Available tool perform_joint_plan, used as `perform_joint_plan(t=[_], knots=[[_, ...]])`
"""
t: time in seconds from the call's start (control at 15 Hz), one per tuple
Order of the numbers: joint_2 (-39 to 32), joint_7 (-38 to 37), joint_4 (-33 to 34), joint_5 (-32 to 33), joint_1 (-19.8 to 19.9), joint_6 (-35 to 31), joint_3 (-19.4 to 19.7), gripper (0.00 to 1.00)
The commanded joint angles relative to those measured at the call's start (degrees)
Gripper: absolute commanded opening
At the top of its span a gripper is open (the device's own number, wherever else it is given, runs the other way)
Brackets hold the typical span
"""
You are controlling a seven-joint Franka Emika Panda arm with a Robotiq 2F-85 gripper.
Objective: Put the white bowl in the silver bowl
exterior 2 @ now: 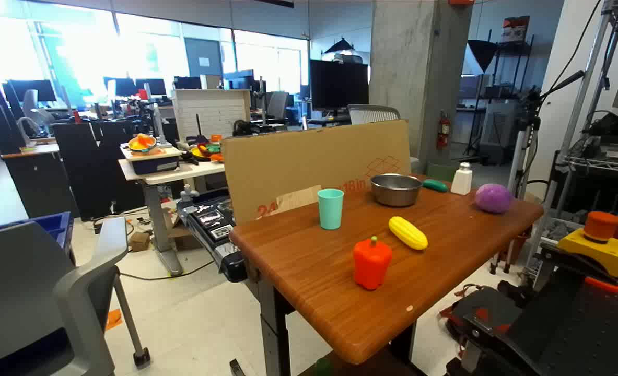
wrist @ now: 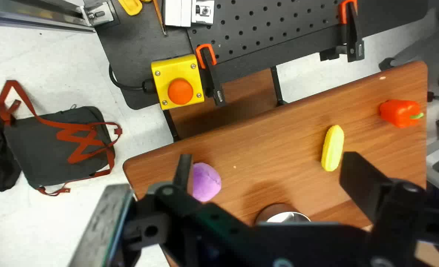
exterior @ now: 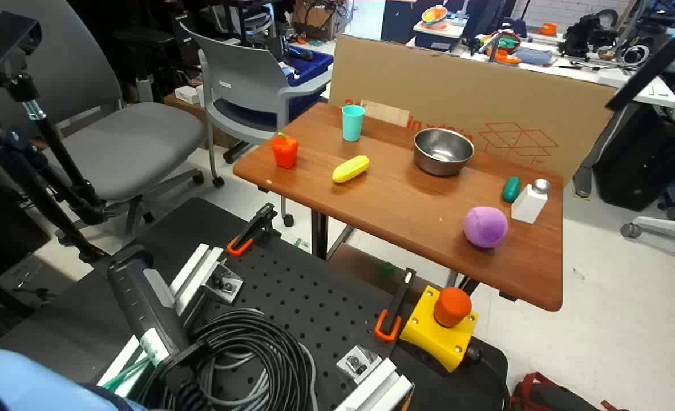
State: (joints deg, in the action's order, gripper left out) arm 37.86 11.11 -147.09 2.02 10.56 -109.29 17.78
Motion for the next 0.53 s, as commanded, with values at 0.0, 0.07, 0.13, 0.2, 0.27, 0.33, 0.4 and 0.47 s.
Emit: perform_joint_plan(t=[0.0,0.07,0.13,0.2,0.27,0.33,0.4,0.47], knots=[[-0.18,0.42,0.1,-0.46,0.77,0.08,-0.66,1.0],[-0.18,0.42,0.1,-0.46,0.77,0.08,-0.66,1.0],[-0.18,0.42,0.1,-0.46,0.77,0.08,-0.66,1.0],[-0.18,0.42,0.1,-0.46,0.77,0.08,-0.66,1.0],[-0.18,0.41,0.1,-0.46,0.77,0.08,-0.66,1.0],[-0.18,0.42,0.1,-0.46,0.77,0.08,-0.66,1.0],[-1.08,-0.94,0.11,-0.18,1.0,-2.09,-1.17,1.0],[-2.56,-1.88,0.83,0.0,1.01,-2.93,-1.48,1.0]])
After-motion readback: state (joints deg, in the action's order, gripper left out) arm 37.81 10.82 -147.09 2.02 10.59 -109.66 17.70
